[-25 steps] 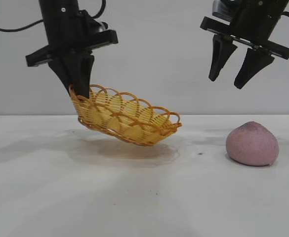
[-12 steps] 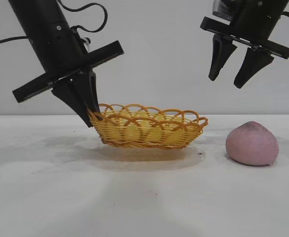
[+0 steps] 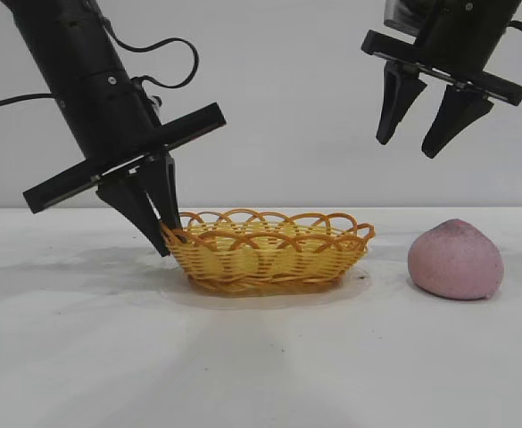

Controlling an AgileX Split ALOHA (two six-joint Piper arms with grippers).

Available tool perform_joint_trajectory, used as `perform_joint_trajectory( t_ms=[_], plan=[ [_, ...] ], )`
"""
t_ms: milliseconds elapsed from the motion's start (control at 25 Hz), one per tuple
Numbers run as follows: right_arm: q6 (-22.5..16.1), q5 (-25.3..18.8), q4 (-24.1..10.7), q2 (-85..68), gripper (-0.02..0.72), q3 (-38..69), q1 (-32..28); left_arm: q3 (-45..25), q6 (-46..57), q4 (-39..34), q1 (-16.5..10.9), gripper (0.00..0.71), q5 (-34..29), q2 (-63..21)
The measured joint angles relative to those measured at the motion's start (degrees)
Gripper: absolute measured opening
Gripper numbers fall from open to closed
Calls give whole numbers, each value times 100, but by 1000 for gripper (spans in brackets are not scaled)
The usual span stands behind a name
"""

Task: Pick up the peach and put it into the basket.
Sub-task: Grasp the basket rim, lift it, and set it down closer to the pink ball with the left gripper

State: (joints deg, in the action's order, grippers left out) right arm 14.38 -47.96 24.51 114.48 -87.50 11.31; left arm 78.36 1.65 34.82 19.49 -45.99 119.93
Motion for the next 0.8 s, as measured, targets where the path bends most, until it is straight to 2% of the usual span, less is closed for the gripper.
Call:
perform_joint_trajectory(
  t_ms=[40,80,240,400,560,600,800],
  plan=[
    [0,3,0,0,361,0,0,0,0,3,0,68,0,0],
    [0,14,0,0,361,0,0,0,0,3,0,149,-8,0],
    [0,13,0,0,361,0,0,0,-38,3,0,354,-165,0],
    [0,13,0,0,361,0,0,0,-313,-28,0,514,-277,-86],
    [0,13,0,0,361,0,0,310,-418,-574,0,503,-557,-309],
    [0,13,0,0,361,0,0,450,-426,-784,0,529,-693,-338],
    [0,13,0,0,361,0,0,1075,-439,-2088,0,529,-1267,-344]
  ],
)
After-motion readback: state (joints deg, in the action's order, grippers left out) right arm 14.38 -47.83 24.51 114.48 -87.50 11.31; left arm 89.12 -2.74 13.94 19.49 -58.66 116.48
